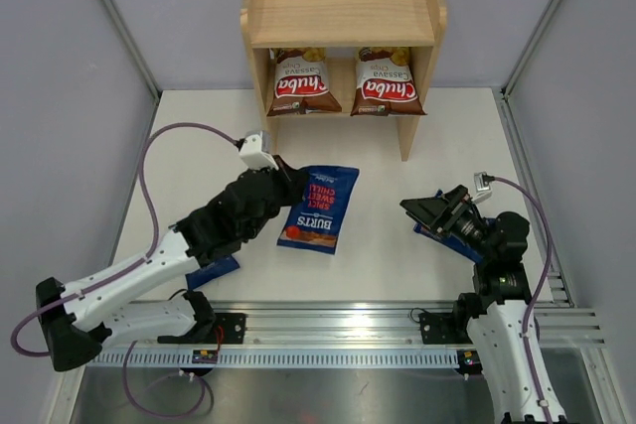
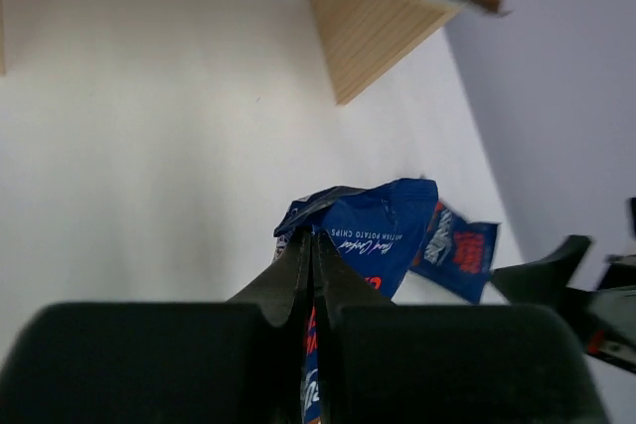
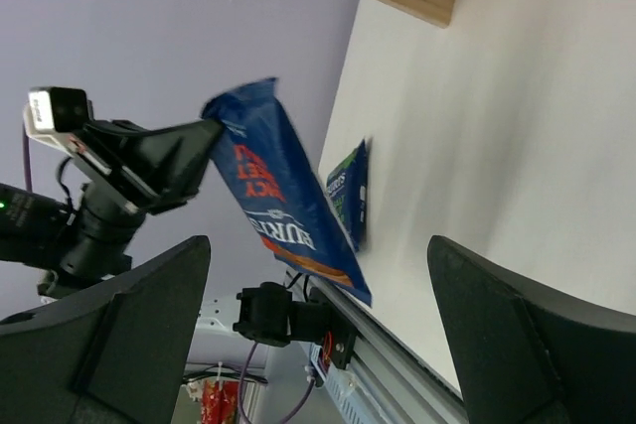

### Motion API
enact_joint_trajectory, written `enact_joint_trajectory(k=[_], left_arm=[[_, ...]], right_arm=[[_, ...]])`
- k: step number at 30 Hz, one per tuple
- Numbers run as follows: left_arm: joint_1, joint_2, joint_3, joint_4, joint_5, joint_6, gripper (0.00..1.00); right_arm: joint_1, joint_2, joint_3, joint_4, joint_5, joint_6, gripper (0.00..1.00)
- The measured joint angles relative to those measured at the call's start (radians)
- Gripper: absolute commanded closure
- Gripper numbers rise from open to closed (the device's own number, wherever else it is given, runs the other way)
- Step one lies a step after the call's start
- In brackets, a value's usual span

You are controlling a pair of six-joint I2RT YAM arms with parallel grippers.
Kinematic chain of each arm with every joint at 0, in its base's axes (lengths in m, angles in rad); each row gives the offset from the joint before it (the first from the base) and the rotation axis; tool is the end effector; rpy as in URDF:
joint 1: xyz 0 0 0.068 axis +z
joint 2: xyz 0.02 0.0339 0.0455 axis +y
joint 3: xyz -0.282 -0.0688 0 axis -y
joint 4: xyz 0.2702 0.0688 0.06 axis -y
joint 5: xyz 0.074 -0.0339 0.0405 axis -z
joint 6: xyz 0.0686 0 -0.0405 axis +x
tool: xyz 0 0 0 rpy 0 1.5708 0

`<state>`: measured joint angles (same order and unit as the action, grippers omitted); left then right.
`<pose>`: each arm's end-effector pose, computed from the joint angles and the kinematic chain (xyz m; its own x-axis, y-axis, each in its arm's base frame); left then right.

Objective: Place and organize the chips bags onto the shelf

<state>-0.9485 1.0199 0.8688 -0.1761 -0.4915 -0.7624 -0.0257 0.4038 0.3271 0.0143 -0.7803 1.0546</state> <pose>0.1871 -0.2053 0.3292 -0.4503 -0.4169 -0.7896 0.2003 0.8146 -0.5443 0.1584 0.0442 0.2558 -0.6253 0.6344 -0.4545 -0.2832 0.3582 0.8897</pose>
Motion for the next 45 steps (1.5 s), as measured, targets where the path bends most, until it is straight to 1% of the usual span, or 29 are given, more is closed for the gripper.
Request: enact_joint_trajectory(k=[2, 4, 8, 11, 14, 17, 21, 24, 25, 27, 30, 31, 32, 33, 34, 38, 40, 43, 45], left_arm=[[-0.007, -0.015, 0.094, -0.041, -0.011, 0.029, 1.0], [-0.007, -0.015, 0.209, -0.061, -0.02, 0.058, 1.0], [-0.007, 0.019, 0.467, -0.079, -0.047, 0.1, 1.0], [-0.007, 0.027, 0.571, -0.033, -0.066, 0.082, 1.0], [-0.007, 0.016, 0.584, 0.008, -0.079, 0.021, 1.0], [-0.007, 0.015, 0.57, 0.032, -0.087, -0.062, 1.0], [-0.007, 0.005, 0.504, 0.069, -0.092, -0.181, 1.0], [-0.007, 0.003, 0.464, 0.082, -0.092, -0.261, 1.0], [-0.007, 0.005, 0.461, 0.081, -0.092, -0.278, 1.0], [-0.007, 0.005, 0.457, 0.091, -0.089, -0.314, 1.0], [-0.007, 0.005, 0.45, 0.119, -0.088, -0.355, 1.0], [-0.007, 0.005, 0.449, 0.123, -0.087, -0.367, 1.0], [-0.007, 0.005, 0.446, 0.126, -0.087, -0.377, 1.0], [-0.007, 0.005, 0.443, 0.127, -0.087, -0.388, 1.0], [-0.007, 0.005, 0.439, 0.127, -0.088, -0.395, 1.0], [-0.007, 0.0, 0.414, 0.125, -0.088, -0.424, 1.0], [-0.007, 0.0, 0.409, 0.122, -0.088, -0.434, 1.0], [-0.007, 0.001, 0.416, 0.1, -0.09, -0.423, 1.0], [-0.003, 0.016, 0.458, 0.045, -0.089, -0.373, 0.91]], right_arm=[[0.034, 0.02, -0.002, 0.083, 0.002, 0.018, 0.02], [0.111, 0.045, 0.002, 0.171, 0.004, 0.021, 0.02], [0.328, 0.111, 0.036, 0.291, 0.055, -0.005, 0.03], [0.483, 0.177, 0.068, 0.39, 0.126, -0.042, 0.04], [0.582, 0.241, 0.097, 0.481, 0.198, -0.09, 0.05], [0.623, 0.313, 0.135, 0.563, 0.258, -0.128, 0.05], [0.671, 0.413, 0.203, 0.651, 0.325, -0.176, 0.07], [0.708, 0.486, 0.258, 0.706, 0.372, -0.209, 0.1], [0.718, 0.507, 0.272, 0.724, 0.381, -0.218, 0.14], [0.734, 0.543, 0.294, 0.748, 0.401, -0.235, 0.17], [0.748, 0.58, 0.311, 0.77, 0.429, -0.261, 0.28], [0.748, 0.584, 0.31, 0.772, 0.436, -0.267, 0.33], [0.748, 0.585, 0.31, 0.776, 0.447, -0.274, 0.37], [0.748, 0.585, 0.308, 0.783, 0.454, -0.276, 0.44], [0.749, 0.584, 0.307, 0.79, 0.457, -0.281, 0.49], [0.753, 0.583, 0.307, 0.824, 0.464, -0.292, 0.63], [0.754, 0.58, 0.307, 0.829, 0.466, -0.299, 0.81], [0.756, 0.572, 0.307, 0.81, 0.466, -0.309, 0.98], [0.758, 0.555, 0.309, 0.768, 0.472, -0.31, 0.98]])
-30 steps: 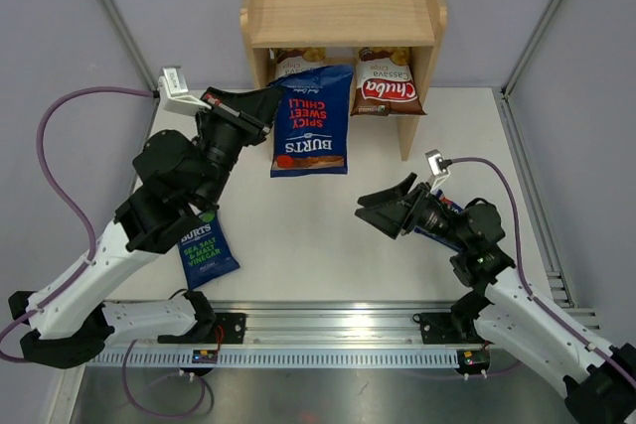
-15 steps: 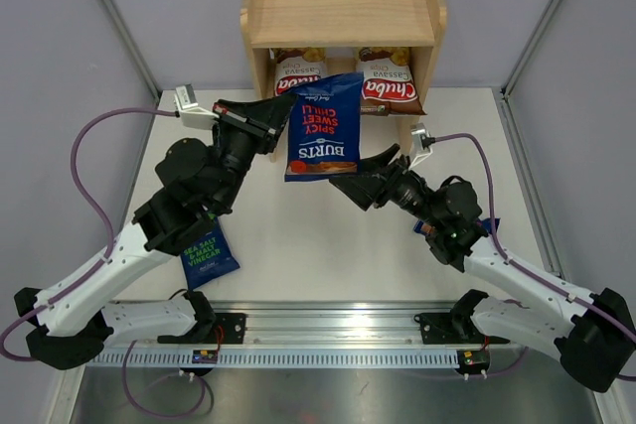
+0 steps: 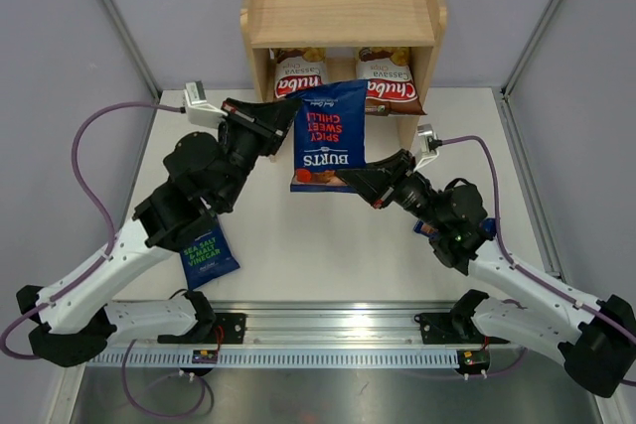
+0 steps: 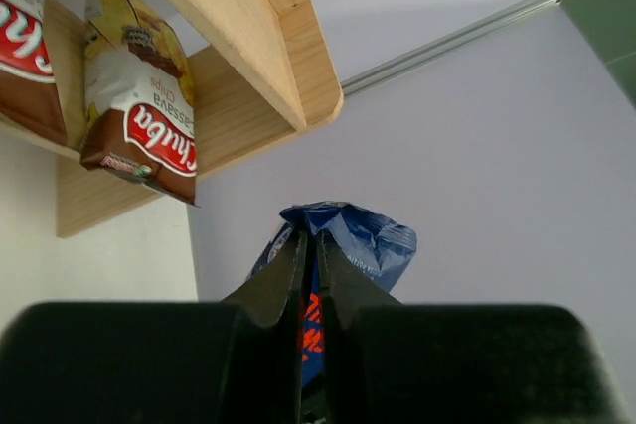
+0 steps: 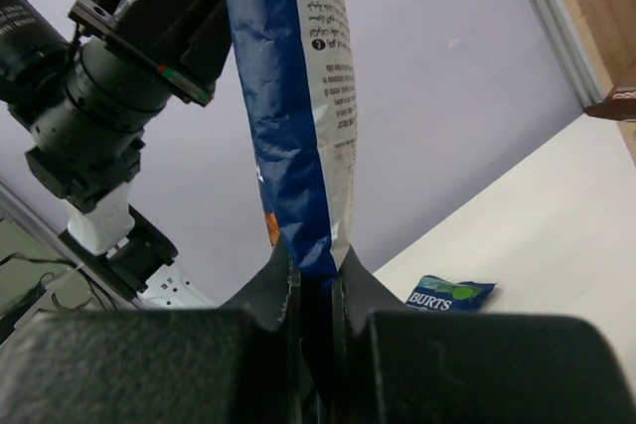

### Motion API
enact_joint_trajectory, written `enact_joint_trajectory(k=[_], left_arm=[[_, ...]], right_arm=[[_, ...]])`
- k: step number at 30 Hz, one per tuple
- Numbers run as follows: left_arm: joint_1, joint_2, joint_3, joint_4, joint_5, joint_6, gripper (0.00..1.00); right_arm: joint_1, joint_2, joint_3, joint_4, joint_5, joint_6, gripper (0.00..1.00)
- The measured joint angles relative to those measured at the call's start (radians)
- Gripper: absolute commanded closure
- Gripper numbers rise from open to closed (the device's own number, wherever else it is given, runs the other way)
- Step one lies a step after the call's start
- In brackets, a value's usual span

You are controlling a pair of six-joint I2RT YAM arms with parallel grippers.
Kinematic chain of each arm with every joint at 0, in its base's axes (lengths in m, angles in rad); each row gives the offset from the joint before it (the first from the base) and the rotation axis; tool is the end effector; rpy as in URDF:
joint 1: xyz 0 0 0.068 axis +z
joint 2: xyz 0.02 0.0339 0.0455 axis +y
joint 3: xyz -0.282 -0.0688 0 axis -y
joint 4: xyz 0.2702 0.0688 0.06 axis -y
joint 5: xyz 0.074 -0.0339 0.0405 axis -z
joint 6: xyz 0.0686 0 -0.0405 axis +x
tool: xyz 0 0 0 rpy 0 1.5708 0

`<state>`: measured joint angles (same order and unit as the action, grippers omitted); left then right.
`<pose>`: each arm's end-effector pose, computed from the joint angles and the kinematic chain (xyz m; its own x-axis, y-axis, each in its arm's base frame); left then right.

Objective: Place and organize the chips bags onto the shelf

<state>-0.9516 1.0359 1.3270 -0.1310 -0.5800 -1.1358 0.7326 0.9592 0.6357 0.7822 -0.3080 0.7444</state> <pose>0.1743 -0.1798 0.5121 -0.2940 -0.8945 -0.3368 0.2386 0.2725 -0.9321 0.1781 0.1882 0.3771 -0.3266 0.5746 -0.7504 -0.8404 0.1867 0.5088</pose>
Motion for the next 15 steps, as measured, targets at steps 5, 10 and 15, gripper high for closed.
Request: enact_joint_trajectory(k=[5, 10, 15], left_arm=[[0.112, 0.112, 0.237, -0.163, 0.094, 0.152, 0.85], [0.375, 0.15, 0.365, -0.278, 0.173, 0.267, 0.86], [0.489, 0.114, 0.349, -0.406, 0.241, 0.358, 0.74]], right_arm=[[0.0, -0.084, 0.049, -0.164, 0.029, -0.008, 1.0], [0.001, -0.123, 0.174, -0.43, 0.045, -0.019, 1.0], [-0.005, -0.038, 0.388, -0.683, 0.079, -0.027, 1.0]])
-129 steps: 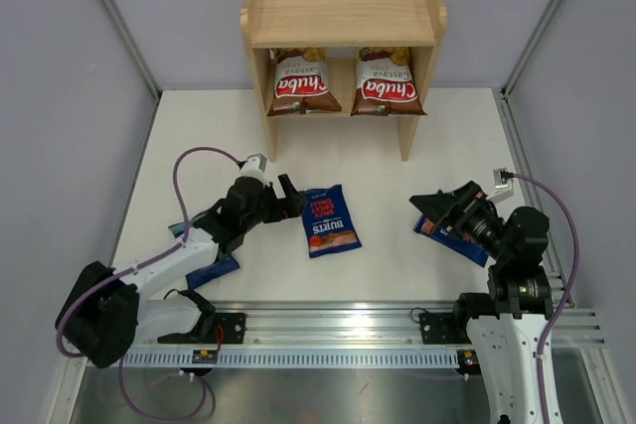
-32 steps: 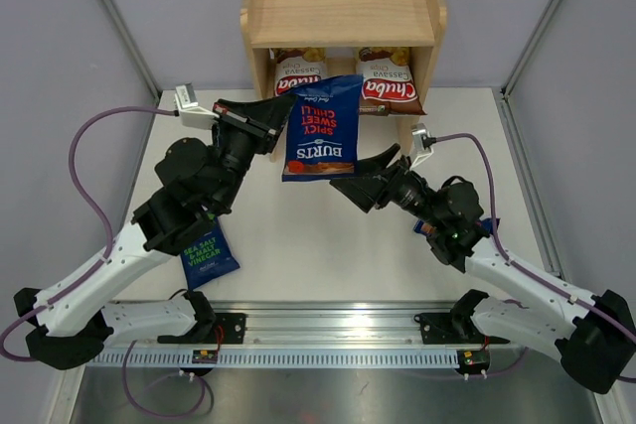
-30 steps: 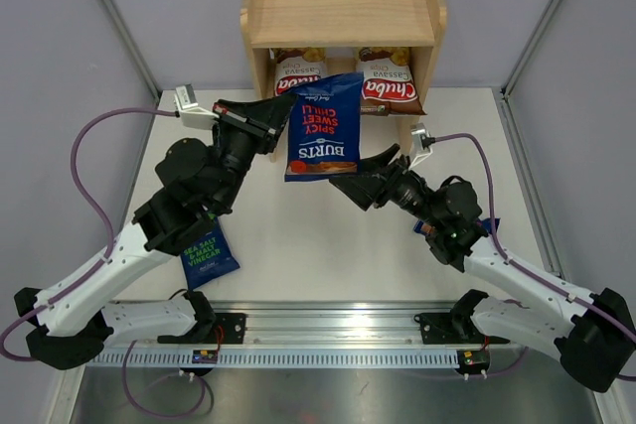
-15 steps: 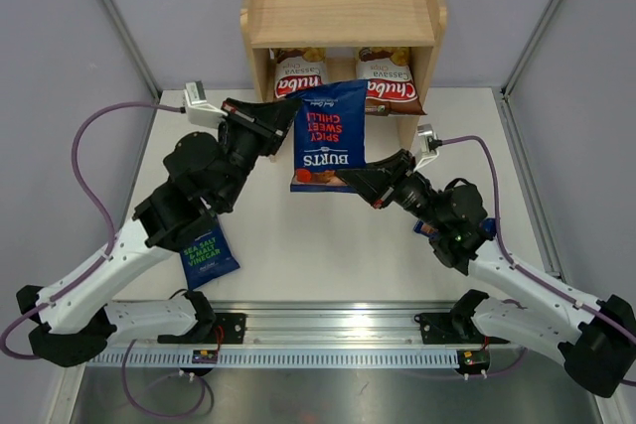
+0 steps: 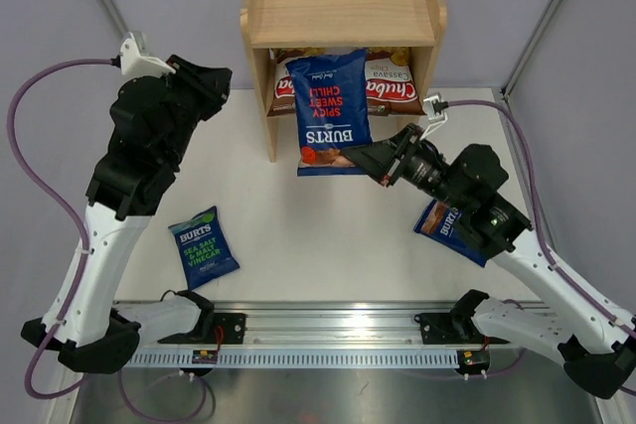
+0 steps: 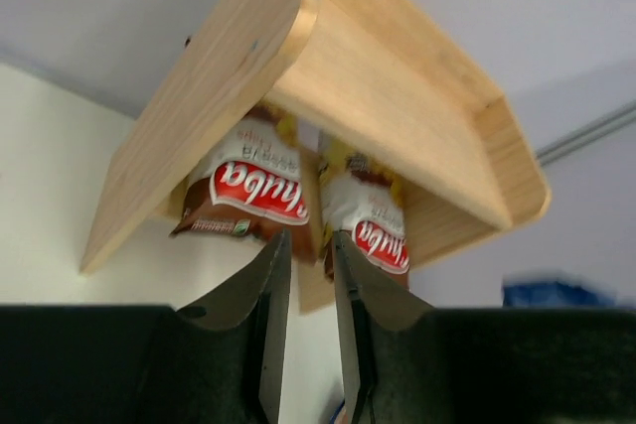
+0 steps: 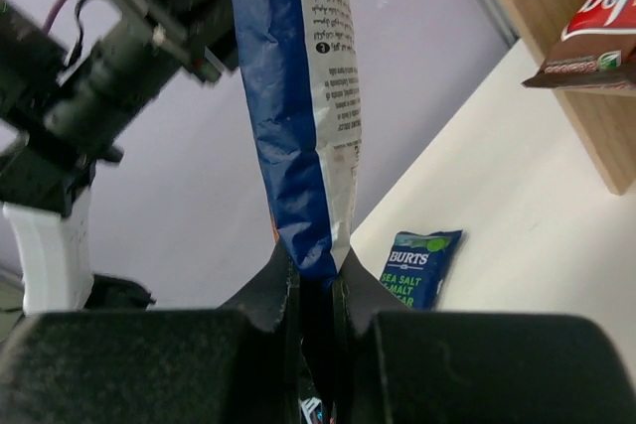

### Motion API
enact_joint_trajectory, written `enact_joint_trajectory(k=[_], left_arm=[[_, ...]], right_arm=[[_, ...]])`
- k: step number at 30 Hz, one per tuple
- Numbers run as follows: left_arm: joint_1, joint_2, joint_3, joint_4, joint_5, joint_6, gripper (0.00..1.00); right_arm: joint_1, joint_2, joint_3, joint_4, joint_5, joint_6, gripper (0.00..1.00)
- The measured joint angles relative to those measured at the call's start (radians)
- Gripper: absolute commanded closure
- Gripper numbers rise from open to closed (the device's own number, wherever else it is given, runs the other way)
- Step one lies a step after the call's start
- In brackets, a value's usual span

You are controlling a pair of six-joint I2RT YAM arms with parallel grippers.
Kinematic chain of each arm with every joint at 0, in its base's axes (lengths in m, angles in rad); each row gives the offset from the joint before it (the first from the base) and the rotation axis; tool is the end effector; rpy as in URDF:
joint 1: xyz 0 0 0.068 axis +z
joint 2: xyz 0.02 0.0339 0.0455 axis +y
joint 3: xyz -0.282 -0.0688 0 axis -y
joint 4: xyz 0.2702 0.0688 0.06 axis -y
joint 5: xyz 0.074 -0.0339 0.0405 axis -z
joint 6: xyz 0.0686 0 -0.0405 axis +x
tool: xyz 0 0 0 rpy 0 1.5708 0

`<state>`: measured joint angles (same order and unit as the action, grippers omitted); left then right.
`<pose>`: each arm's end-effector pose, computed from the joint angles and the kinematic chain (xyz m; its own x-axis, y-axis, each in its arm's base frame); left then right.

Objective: Place and organize the chips bags onto the shelf

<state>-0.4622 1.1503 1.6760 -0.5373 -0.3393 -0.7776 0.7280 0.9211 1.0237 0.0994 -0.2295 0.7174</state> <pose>0.2314 -0.0898 0.5568 -0.0934 -0.6926 -0.7153 0.0801 0.7108 -0.6988 0.1762 0.1780 0.4537 -0.4225 0.4810 -0.7682 -0.7121 0.3483 0.6097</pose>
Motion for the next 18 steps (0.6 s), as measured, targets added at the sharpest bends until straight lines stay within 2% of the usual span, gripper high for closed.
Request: enact_joint_trajectory(k=[3, 8, 13, 18], left_arm=[[0.001, -0.071, -0.087, -0.061, 0.046, 0.045, 0.71], [0.001, -0.278, -0.292, -0.174, 0.058, 0.089, 0.67], [0.002, -0.437, -0.349, -0.291, 0.047, 0.142, 0.67], [0.002, -0.529, -0.411, -0.368, 0.048, 0.198, 0.67]], right_arm=[[-0.032, 0.097, 0.154, -0.125, 0.005, 0.002, 1.0], [-0.117, 0.292, 0.383, -0.248, 0.032, 0.061, 1.0], [-0.132, 0.496, 0.61, -0.359, 0.098, 0.122, 1.0], [-0.132, 0.71, 0.888, -0.443, 0.148, 0.145, 1.0]])
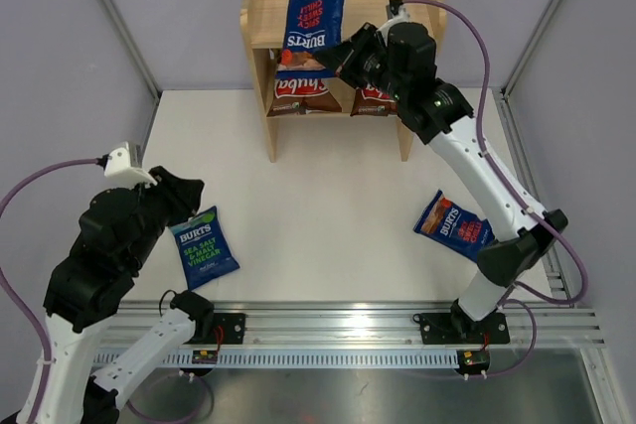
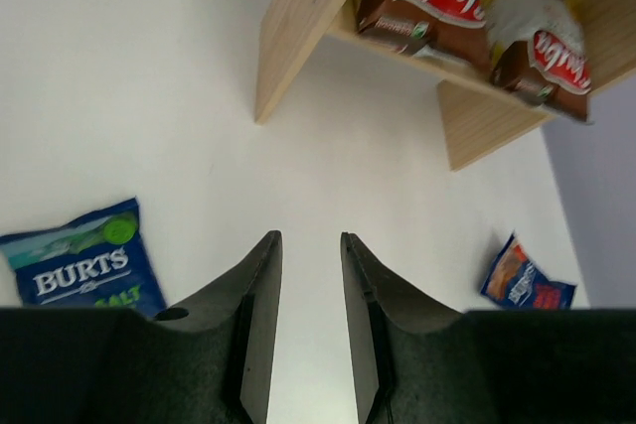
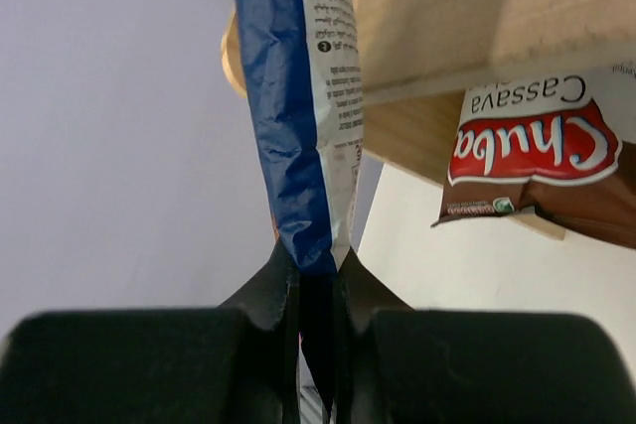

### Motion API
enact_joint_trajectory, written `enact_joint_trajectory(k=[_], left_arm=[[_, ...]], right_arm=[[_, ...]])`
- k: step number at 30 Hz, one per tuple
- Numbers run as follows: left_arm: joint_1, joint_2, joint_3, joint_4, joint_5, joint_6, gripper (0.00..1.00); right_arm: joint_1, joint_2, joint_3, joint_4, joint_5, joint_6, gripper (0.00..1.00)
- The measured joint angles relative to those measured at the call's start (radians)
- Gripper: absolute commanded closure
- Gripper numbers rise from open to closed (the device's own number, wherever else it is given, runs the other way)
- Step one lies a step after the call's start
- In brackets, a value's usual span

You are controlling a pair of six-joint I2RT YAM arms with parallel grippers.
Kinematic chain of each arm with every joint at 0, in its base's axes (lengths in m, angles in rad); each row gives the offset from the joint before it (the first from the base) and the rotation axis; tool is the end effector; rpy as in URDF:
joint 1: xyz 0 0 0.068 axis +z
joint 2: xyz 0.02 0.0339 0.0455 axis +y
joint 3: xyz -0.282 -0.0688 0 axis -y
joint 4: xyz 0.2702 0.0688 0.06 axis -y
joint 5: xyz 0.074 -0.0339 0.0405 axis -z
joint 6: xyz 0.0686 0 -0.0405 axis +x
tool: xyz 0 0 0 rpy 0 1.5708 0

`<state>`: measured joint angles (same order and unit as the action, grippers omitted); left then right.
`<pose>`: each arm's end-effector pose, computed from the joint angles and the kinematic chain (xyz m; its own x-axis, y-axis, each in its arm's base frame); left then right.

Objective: Place and organize the chips bags onto the shelf

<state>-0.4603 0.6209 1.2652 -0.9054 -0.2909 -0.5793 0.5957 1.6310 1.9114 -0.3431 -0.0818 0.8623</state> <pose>0.1034 -0.0293 0.4518 -0.2906 -0.4413 -0.8490 0.0218 0.8840 -0.4669 0.3463 0.2415 0.5185 -0.5096 0.5688 -0.6455 -0.3684 0.5337 0.7612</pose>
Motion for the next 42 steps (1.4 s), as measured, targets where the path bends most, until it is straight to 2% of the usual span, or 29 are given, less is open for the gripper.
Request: enact_joint_trajectory(k=[3, 9, 11, 14, 17, 20, 28, 38, 40, 42], left_arm=[[0.0, -0.03, -0.051, -0.047, 0.004, 0.031, 0.67], [0.0, -0.09, -0.158, -0.098, 0.004, 0.093, 0.67], [0.0, -0.112, -0.19, -0.102, 0.004, 0.111, 0.67], [0.0, -0.137, -0.23, -0.113, 0.006, 0.132, 0.68], [0.0, -0.163, -0.241, -0.118, 0.015, 0.146, 0.67], [0.0, -0.193, -0.241, -0.119, 0.025, 0.157, 0.67], [0.0, -0.229, -0.248, -0.124, 0.061, 0.164, 0.67], [0.0, -0.248, -0.253, -0.132, 0.076, 0.164, 0.65], [0.0, -0.248, -0.253, -0.133, 0.078, 0.164, 0.65], [0.0, -0.248, -0.253, -0.134, 0.079, 0.164, 0.64]], right_arm=[[-0.001, 0.115, 0.167, -0.068, 0.024, 0.01, 1.0], [-0.004, 0.445, 0.686, -0.217, 0.039, 0.021, 1.0], [-0.009, 0.52, 0.783, -0.234, 0.035, 0.03, 1.0], [-0.019, 0.552, 0.774, -0.223, 0.018, 0.055, 0.96], [-0.026, 0.584, 0.797, -0.209, -0.011, 0.074, 0.87], [-0.027, 0.622, 0.837, -0.187, -0.028, 0.081, 0.56], [-0.026, 0.624, 0.836, -0.124, -0.043, 0.037, 0.47], [-0.036, 0.591, 0.826, -0.158, -0.028, -0.152, 0.43], [-0.042, 0.581, 0.825, -0.177, -0.019, -0.189, 0.4], [-0.045, 0.575, 0.824, -0.187, -0.013, -0.224, 0.34]])
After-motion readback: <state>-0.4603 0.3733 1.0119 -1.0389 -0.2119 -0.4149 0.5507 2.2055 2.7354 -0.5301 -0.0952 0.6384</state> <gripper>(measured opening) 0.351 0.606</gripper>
